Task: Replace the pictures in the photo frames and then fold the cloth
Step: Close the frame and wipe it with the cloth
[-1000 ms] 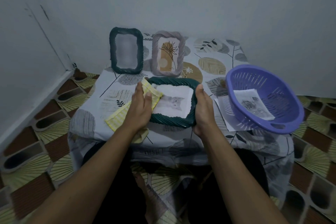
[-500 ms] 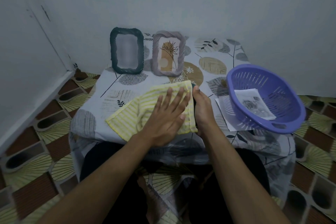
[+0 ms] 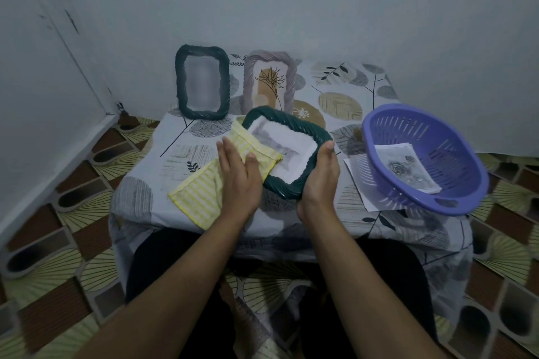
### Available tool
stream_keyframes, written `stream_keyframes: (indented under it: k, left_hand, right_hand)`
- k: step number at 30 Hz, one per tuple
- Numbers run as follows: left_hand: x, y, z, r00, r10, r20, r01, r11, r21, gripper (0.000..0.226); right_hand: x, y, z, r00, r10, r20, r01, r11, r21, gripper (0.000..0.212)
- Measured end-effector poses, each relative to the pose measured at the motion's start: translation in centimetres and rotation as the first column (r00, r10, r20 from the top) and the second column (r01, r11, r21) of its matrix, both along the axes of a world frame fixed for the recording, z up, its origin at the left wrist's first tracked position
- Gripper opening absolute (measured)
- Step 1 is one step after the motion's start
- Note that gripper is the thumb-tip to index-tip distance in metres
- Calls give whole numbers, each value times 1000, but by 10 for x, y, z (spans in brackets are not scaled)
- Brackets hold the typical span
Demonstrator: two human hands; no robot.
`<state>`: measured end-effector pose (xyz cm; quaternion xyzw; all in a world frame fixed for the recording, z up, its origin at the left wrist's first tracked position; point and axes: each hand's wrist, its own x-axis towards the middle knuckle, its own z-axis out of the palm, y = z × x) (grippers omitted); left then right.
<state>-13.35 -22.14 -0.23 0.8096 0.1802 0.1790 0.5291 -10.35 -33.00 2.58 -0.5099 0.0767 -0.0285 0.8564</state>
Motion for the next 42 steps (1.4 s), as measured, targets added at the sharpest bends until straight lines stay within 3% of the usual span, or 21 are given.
stream_keyframes:
  k: [4, 7, 10, 13, 19, 23, 27, 30, 33, 36, 42]
  left_hand:
    - [5, -17, 10, 997, -25, -76, 2, 960, -282, 69]
    - [12, -16, 9, 999, 34, -23, -41, 915, -401, 72]
    - [14, -4, 9, 994, 102, 36, -75, 890, -449, 60]
    - [15, 13, 9, 993, 99, 66, -55, 873, -484, 44]
    - [11, 32, 12, 999, -20, 44, 37, 904, -426, 41]
    - [10, 35, 8, 990, -141, 13, 139, 944, -300, 63]
    - [13, 37, 6, 978, -206, -18, 196, 953, -229, 78]
    - [10, 33, 17, 968, -249, -38, 243, 962, -128, 63]
    - [8, 30, 19, 959, -275, -69, 280, 958, 68, 57]
    - [2, 26, 13, 945, -316, -83, 327, 915, 237, 58]
    - [-11, 1, -6, 925, -322, -200, 374, 692, 618, 75]
  right_hand:
    - [-5, 19, -4, 998, -46, 30, 46, 999, -3, 24]
    - [-3, 22, -7, 999, -21, 33, 21, 1000, 3, 23]
    - [1, 10, -14, 998, 51, 20, -52, 998, 42, 26]
    - [2, -5, -16, 995, 95, -5, -95, 995, 6, 10]
    - [9, -20, -6, 931, 318, -177, -265, 926, 267, 30]
    - [9, -19, -1, 870, 474, -138, -414, 852, 319, 52]
    - [9, -20, -4, 834, 532, -142, -458, 813, 360, 61]
    - [11, -22, -7, 821, 555, -134, -477, 796, 373, 64]
    - [14, -22, -9, 829, 547, -117, -470, 795, 383, 65]
    - [21, -21, -10, 863, 497, -90, -419, 804, 422, 69]
    - [25, -12, -5, 926, 356, -123, -267, 850, 454, 64]
